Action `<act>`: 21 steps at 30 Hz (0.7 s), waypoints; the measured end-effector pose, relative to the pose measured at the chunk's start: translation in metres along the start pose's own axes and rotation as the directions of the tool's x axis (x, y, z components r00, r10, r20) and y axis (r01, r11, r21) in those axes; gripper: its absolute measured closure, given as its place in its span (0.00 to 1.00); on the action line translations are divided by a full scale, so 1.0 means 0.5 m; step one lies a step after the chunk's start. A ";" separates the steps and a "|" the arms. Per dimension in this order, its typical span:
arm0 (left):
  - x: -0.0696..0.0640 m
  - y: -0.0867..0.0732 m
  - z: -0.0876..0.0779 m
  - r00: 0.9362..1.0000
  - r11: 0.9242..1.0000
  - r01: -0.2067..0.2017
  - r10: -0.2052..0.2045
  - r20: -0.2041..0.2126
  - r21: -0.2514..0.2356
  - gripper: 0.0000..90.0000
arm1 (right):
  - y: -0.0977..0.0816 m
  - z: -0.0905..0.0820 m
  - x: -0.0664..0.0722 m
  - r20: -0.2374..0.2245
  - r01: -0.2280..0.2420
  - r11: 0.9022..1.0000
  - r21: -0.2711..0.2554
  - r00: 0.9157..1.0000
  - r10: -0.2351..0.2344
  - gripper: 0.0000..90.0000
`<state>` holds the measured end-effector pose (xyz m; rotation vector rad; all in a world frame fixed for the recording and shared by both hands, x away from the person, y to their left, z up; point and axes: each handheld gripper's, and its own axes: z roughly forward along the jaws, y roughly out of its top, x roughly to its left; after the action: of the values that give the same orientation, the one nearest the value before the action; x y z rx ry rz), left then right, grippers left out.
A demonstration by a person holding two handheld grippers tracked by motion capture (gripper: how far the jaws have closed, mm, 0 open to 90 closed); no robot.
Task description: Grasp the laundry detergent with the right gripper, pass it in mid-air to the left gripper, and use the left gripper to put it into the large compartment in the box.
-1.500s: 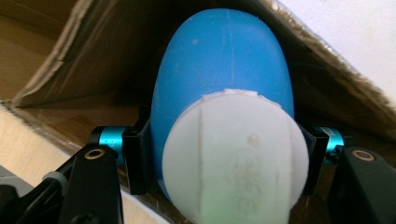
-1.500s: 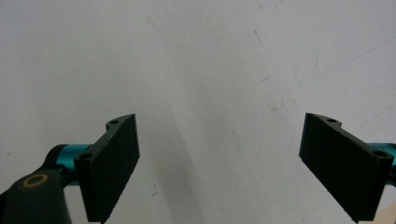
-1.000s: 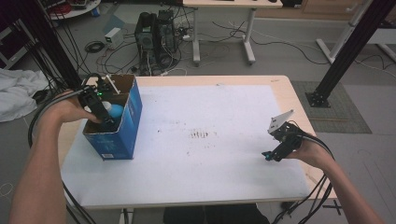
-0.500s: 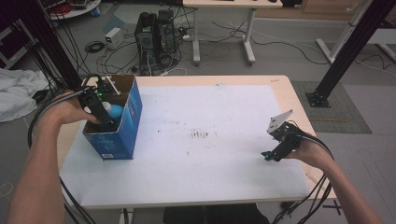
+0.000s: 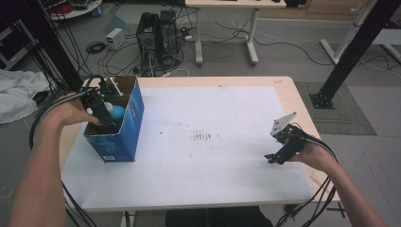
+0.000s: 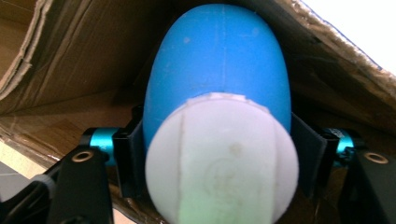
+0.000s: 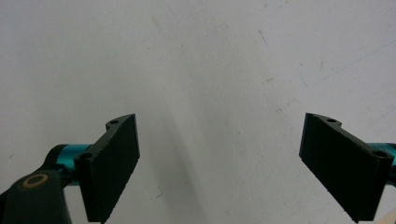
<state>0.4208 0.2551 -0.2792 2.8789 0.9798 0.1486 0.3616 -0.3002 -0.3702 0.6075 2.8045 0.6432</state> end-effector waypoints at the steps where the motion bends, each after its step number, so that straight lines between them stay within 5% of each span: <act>1: -0.001 0.000 0.001 1.000 1.000 0.005 -0.005 0.001 -0.004 0.35 | -0.001 0.000 0.004 0.004 -0.020 1.000 0.010 1.000 0.020 0.13; 21: -0.001 -0.002 -0.021 1.000 1.000 0.002 -0.001 0.021 -0.019 0.27 | 0.004 0.003 0.002 -0.006 0.009 1.000 -0.002 1.000 -0.009 0.13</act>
<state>0.4186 0.2564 -0.2691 2.8567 0.9715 0.1271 0.3617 -0.2975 -0.3709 0.5934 2.8102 0.6468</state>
